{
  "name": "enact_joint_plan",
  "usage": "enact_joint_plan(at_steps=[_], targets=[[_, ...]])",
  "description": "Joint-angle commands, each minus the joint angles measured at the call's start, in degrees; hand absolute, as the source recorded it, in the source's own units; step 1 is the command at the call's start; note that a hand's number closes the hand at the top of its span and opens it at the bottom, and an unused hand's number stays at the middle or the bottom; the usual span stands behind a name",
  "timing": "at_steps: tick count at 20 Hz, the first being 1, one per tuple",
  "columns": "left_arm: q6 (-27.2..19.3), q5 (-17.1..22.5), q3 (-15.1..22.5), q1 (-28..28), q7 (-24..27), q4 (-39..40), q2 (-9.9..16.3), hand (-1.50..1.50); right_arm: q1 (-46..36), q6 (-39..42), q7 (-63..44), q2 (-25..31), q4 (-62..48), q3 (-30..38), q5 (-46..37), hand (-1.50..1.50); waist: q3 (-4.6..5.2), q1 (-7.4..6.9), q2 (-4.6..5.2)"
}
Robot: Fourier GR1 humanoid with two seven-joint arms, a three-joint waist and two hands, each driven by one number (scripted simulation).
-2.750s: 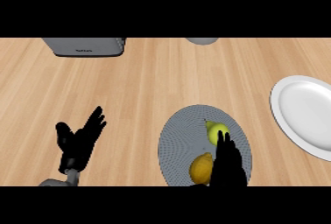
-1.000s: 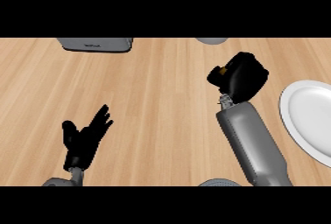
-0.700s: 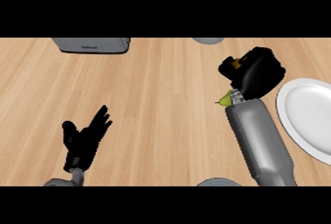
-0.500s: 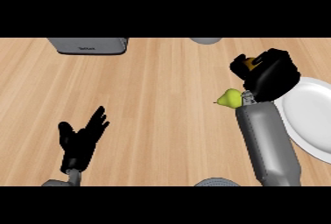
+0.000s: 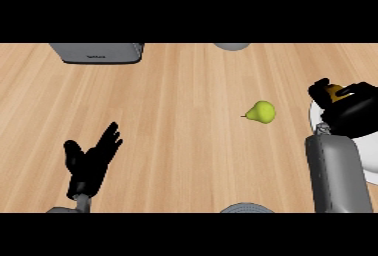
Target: Pick the lemon from the placemat and place it in the plate
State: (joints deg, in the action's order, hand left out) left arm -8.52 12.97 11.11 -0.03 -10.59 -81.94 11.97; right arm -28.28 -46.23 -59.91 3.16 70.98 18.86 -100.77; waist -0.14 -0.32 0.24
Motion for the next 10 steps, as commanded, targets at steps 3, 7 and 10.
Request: enact_joint_plan(at_steps=[3,7,10], targets=[[-0.2,-0.7,0.2,0.5,-1.7,-0.6,-0.7,0.0,1.3,-10.9,-0.3,6.4,-5.8,7.0,7.9,1.5,0.07,0.02,-0.09],[-1.1,-0.7,-0.2,1.9,-5.3,-2.2,-1.0,0.0,4.8,-17.5,6.5,12.0,-11.8,8.3,18.2,1.5,0.03,-0.07,-0.05],[0.2,-1.9,1.1,-2.8,0.5,-0.4,-2.3,0.0,3.8,-18.3,12.7,17.6,-17.3,8.0,28.0,1.5,0.04,-0.33,-0.05]])
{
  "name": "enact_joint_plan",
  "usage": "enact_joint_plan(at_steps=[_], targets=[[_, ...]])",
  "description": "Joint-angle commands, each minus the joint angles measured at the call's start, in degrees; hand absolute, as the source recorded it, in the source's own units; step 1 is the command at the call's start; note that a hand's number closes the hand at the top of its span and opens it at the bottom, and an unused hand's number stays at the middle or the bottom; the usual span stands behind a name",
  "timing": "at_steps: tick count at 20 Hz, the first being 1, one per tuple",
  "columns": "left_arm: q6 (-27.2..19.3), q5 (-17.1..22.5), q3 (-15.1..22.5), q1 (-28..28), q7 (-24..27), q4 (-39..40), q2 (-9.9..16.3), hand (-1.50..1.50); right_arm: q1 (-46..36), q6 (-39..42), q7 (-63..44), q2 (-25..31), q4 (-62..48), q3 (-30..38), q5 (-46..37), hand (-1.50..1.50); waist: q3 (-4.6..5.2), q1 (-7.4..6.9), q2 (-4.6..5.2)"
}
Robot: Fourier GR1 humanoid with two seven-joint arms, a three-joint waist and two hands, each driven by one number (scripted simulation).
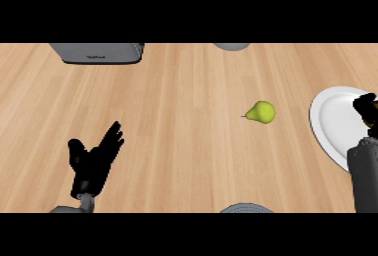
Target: Pick the lemon from the placemat and place it in the plate
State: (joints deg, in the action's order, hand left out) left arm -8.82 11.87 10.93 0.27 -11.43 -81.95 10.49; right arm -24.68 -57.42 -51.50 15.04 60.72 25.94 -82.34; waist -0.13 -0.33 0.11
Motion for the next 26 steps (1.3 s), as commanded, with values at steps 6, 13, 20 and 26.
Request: enact_joint_plan(at_steps=[6,13,20,26], targets=[[1.9,0.9,-1.9,-0.8,1.3,1.0,0.7,0.0,0.1,5.3,6.7,8.8,-16.0,3.1,21.7,-1.5,-0.04,-0.36,0.28],[1.2,-1.0,0.1,-1.0,0.4,-0.5,-0.5,0.0,-1.2,10.1,29.9,13.1,-22.3,6.6,43.1,-1.5,-0.29,-0.72,0.4],[1.4,-0.4,-1.3,-0.2,1.1,0.8,-0.8,0.0,-0.2,2.8,52.9,8.5,-16.1,13.1,57.4,-1.5,-0.26,-0.03,0.19],[3.3,-0.5,-1.1,-1.9,-0.8,-1.1,0.5,0.0,2.0,6.8,65.1,7.6,-13.9,20.7,71.7,-1.5,-0.03,0.04,0.0]])
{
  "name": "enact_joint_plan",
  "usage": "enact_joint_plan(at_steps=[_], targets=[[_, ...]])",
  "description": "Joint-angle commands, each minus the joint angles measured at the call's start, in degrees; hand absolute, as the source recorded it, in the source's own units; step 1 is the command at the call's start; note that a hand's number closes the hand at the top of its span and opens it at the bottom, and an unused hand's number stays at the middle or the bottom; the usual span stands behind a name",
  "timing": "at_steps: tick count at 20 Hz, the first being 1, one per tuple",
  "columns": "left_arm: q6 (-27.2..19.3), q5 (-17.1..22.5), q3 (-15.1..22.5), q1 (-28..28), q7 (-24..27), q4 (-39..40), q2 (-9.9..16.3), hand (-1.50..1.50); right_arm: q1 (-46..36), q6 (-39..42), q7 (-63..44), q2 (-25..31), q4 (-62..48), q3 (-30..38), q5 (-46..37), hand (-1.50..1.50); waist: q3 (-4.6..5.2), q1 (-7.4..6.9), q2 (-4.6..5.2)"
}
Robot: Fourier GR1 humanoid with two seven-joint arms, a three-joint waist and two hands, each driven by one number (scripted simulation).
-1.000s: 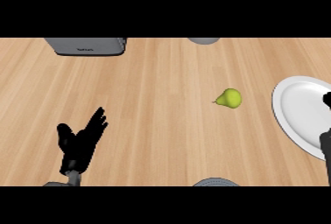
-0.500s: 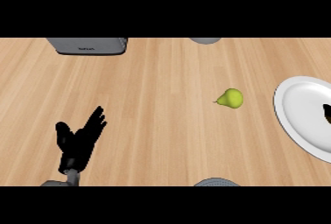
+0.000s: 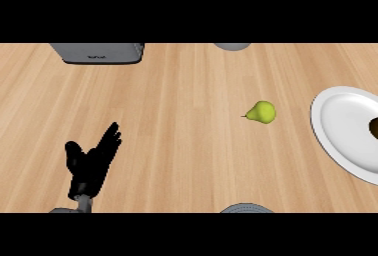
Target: Pick the lemon from the placemat and place it in the plate
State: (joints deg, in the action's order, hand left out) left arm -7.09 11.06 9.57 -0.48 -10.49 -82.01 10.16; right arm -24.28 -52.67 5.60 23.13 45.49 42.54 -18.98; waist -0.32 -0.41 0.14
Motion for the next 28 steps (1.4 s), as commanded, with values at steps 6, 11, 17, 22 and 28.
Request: enact_joint_plan(at_steps=[6,11,17,22,28], targets=[[-1.1,-0.8,-0.7,1.5,-1.5,1.9,-1.8,0.0,14.4,15.1,11.2,-9.9,16.6,2.7,16.5,-1.5,0.33,1.47,-0.4],[0.8,-1.2,-1.4,-3.2,1.0,-0.2,-0.3,0.0,25.1,20.6,9.7,-15.1,28.1,-1.0,18.0,-1.5,0.35,0.97,-0.35],[1.3,-2.2,-1.3,-1.3,1.2,2.2,-1.8,0.0,36.0,19.0,2.9,-21.6,43.2,-9.0,11.5,-1.5,0.37,0.76,-0.19],[0.9,-2.1,-1.3,-0.9,-3.1,-1.4,-2.3,0.0,47.0,14.0,-1.2,-23.0,52.3,-18.2,10.6,-1.5,0.35,0.79,-0.2],[2.2,-3.6,-2.5,-2.9,-0.6,-0.8,-2.3,0.0,51.7,9.1,-5.0,-23.1,56.9,-26.1,7.5,-1.5,0.34,0.58,-0.18]])
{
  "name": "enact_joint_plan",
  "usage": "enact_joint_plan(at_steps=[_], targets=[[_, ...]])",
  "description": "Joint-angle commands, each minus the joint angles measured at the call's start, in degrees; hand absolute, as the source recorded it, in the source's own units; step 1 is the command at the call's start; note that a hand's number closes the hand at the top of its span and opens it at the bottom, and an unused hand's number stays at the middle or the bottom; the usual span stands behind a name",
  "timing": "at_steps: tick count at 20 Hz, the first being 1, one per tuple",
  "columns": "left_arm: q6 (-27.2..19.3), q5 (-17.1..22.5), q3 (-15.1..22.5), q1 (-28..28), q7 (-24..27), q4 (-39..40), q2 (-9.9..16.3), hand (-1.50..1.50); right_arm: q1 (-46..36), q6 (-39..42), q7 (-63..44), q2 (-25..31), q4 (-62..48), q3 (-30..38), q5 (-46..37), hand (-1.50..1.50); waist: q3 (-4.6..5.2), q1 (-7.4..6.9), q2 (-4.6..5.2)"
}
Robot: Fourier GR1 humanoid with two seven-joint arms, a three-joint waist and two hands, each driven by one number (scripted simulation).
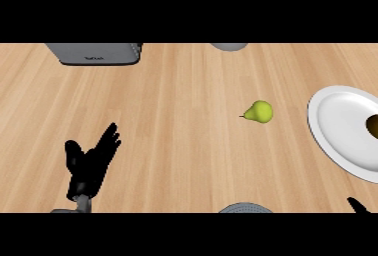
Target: Pick the lemon from the placemat and place it in the plate
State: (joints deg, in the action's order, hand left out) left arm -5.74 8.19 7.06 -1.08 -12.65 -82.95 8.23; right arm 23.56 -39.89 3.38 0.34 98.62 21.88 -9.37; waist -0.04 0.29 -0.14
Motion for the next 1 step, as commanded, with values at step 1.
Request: enact_joint_plan(at_steps=[1], targets=[[1.8,0.4,-1.7,1.4,1.8,3.5,-0.4,0.0,4.5,-5.7,2.0,-0.3,0.8,-8.8,0.7,-1.5,0.05,0.05,0.11]])
